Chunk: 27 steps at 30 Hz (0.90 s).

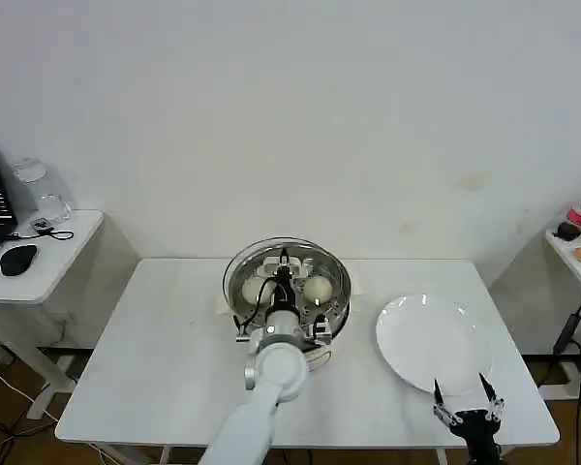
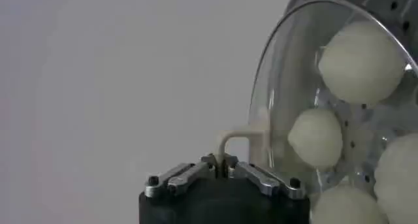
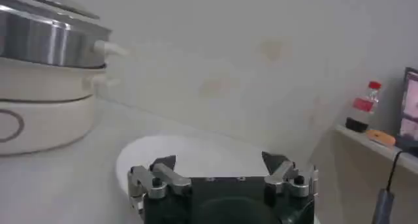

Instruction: Take steamed baozi put them in steamer then cover it.

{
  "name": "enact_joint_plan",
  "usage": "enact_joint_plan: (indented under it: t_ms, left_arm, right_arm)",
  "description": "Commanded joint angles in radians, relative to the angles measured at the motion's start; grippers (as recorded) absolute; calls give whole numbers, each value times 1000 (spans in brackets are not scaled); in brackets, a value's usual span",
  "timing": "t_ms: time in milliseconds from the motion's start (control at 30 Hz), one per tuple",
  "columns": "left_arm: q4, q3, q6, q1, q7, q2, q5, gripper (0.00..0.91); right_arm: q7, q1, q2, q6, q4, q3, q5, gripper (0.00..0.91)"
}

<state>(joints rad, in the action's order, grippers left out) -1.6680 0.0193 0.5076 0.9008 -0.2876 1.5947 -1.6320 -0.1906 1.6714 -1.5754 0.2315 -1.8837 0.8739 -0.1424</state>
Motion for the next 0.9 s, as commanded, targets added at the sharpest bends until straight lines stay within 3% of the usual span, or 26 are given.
enact_joint_plan:
  t_ms: [33,900]
  left_arm:
    - [14,-10,6,-2,-6,11,17,0]
    - [22,-20,12,4,-5,13,31,0]
  right_arm:
    - [0,0,0,2,3,0,-3,907]
    - [-1,-3,-1,4,13,-9,-14,907]
